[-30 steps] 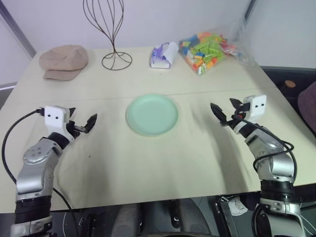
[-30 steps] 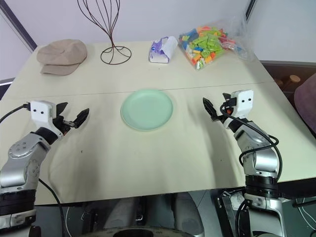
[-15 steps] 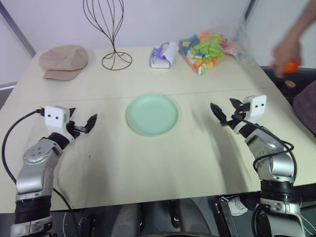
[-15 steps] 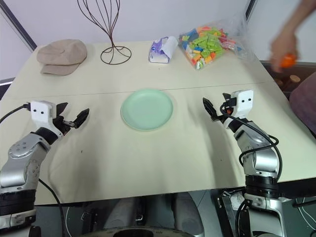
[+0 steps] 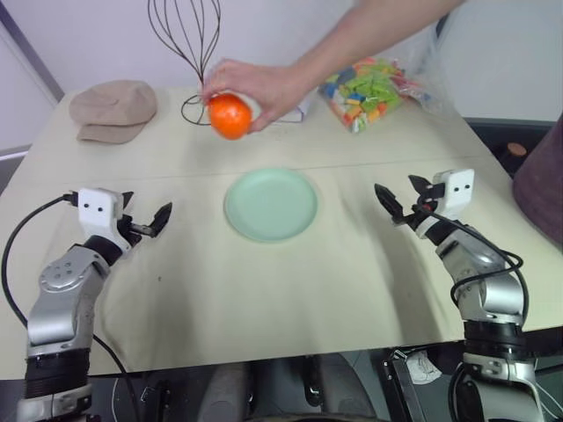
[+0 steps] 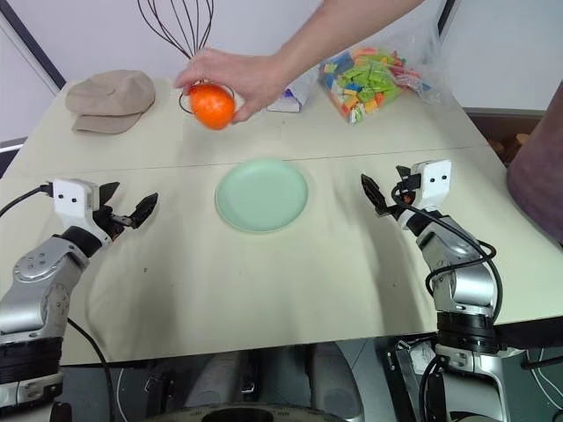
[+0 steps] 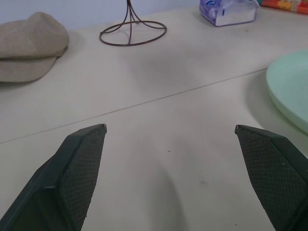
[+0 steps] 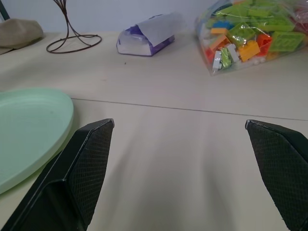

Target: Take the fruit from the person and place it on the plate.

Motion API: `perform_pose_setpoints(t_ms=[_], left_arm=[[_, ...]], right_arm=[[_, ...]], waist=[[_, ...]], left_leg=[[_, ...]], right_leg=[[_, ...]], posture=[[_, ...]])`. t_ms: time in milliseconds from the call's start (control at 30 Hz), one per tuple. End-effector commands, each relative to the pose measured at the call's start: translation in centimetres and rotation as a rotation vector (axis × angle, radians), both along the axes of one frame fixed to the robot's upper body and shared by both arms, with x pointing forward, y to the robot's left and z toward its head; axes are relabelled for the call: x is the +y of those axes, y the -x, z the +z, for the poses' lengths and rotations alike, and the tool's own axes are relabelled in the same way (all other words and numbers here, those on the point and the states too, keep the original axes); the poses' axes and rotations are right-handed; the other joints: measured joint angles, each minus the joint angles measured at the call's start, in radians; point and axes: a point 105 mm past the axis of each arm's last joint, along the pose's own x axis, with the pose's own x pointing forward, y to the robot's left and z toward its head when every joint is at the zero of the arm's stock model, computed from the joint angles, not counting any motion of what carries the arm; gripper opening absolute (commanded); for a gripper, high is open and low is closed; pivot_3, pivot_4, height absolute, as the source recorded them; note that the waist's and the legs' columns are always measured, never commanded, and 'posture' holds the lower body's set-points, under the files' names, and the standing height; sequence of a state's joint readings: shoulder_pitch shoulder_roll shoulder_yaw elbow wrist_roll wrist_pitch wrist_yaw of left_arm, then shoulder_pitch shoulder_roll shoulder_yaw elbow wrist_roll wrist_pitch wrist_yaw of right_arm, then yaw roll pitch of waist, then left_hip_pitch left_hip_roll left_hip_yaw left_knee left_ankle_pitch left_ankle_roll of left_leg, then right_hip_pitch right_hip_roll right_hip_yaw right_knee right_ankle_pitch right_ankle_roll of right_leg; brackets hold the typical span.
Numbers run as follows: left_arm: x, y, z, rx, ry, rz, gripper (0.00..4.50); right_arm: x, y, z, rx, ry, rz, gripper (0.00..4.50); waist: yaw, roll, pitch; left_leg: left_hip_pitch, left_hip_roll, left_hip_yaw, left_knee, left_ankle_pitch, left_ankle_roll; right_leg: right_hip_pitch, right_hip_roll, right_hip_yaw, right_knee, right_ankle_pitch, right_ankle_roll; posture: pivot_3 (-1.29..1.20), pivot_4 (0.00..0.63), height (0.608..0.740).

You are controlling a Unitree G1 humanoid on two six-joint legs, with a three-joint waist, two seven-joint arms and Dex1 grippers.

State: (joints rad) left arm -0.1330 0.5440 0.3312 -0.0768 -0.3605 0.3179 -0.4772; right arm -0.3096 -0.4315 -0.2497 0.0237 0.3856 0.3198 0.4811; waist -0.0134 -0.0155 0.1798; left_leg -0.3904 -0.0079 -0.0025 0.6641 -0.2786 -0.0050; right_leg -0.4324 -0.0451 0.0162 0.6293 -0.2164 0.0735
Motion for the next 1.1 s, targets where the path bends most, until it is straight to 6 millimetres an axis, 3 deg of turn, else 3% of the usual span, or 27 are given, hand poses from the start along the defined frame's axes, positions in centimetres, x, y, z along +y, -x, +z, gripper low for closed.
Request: perform_pose_setpoints(t_ms=[33, 100, 267, 367, 500, 767, 1100], left_arm=[[0.4, 0.3, 1.5, -0.043, 0.001, 0.001, 4.50], [-0.7, 0.9, 2.1, -0.046, 0.021, -0.081, 4.50], [-0.8, 0.8, 5.1, -0.122, -0.004, -0.114, 4.50], [-3.0, 0.3, 7.0, -0.157, 0.127, -0.227, 4.50], [-3.9, -0.6, 7.0, -0.143, 0.181, -0.310, 4.50], [-5.3, -3.5, 7.5, -0.219, 0.459, -0.351, 4.50], [-8.3, -5.3, 7.3, -0.264, 0.604, -0.433, 4.50]], right_arm=[[0.1, -0.1, 1.1, -0.047, 0.004, 0.005, 4.47], [0.1, -0.2, 1.2, -0.046, 0.005, 0.006, 4.47], [0.2, -0.3, 1.2, -0.043, 0.009, 0.015, 4.47], [0.7, -0.6, 1.2, -0.041, 0.009, 0.032, 4.47], [1.1, -0.9, 1.4, -0.044, 0.010, 0.046, 4.47], [1.4, -0.6, 1.5, -0.038, 0.028, 0.057, 4.47], [0.8, 0.0, 2.2, -0.019, 0.071, 0.061, 4.47]], waist=[[0.000, 0.000, 0.000], [-0.001, 0.000, 0.000], [0.000, 0.000, 0.000], [0.004, 0.000, 0.000], [-0.002, 0.000, 0.000], [0.001, 0.000, 0.000], [0.000, 0.000, 0.000]], left_leg=[[0.000, 0.000, 0.000, 0.000, 0.000, 0.000], [0.000, 0.000, 0.000, 0.000, 0.000, 0.000], [0.000, 0.000, 0.000, 0.000, 0.000, 0.000], [0.000, 0.000, 0.000, 0.000, 0.000, 0.000], [0.000, 0.000, 0.001, 0.002, 0.000, 0.000], [0.000, 0.000, 0.000, 0.002, 0.000, 0.000], [0.000, 0.000, 0.000, 0.002, 0.000, 0.000]], right_leg=[[0.000, 0.000, 0.000, 0.000, 0.000, 0.000], [0.000, 0.000, 0.000, 0.000, 0.000, 0.000], [0.000, 0.000, 0.000, 0.000, 0.000, 0.000], [0.000, 0.001, -0.001, 0.000, 0.000, 0.000], [0.001, 0.001, 0.000, -0.001, 0.000, 0.000], [0.001, 0.002, 0.000, 0.000, 0.000, 0.000], [0.001, 0.002, 0.000, 0.000, 0.000, 0.000]], posture=[[0.00, 0.150, 0.740], [0.00, 0.150, 0.740], [0.00, 0.150, 0.740], [0.00, 0.150, 0.740], [0.00, 0.150, 0.740], [0.00, 0.150, 0.740], [0.00, 0.150, 0.740]])
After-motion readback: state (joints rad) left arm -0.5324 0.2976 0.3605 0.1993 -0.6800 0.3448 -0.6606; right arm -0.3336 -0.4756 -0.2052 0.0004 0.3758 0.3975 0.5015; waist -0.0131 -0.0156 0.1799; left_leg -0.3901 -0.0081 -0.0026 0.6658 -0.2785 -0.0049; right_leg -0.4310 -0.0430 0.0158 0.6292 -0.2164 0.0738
